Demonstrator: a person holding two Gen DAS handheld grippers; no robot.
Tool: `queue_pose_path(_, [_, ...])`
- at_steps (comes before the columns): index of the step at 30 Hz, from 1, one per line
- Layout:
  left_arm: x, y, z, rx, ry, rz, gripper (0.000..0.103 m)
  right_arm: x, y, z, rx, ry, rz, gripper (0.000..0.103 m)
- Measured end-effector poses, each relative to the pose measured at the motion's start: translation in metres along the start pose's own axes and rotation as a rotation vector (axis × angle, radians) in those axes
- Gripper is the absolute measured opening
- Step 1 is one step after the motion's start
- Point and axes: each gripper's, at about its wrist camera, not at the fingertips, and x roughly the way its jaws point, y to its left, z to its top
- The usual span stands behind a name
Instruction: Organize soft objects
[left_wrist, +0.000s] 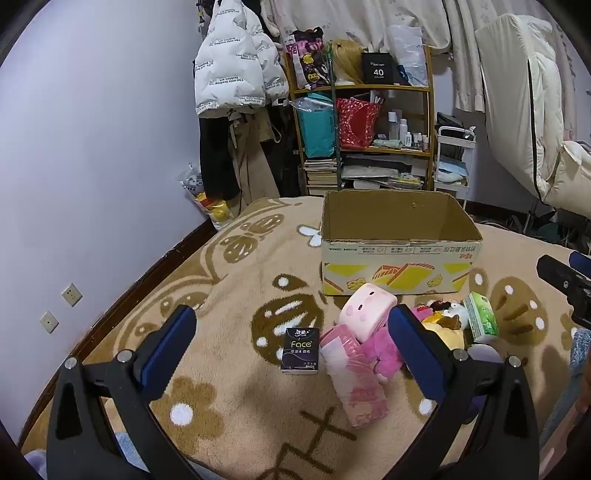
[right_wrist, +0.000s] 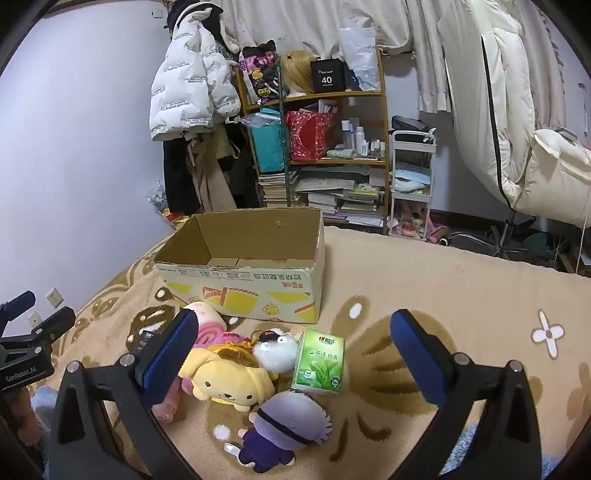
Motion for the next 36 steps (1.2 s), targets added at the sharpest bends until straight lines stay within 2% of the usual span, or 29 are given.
queue_pose_path(36, [-0.0015, 0.0015, -0.0001, -0.004, 0.0, 0.007, 0.103, 0.0001, -0.0057, 0.0013, 0.015, 0.004, -0.015, 0.103])
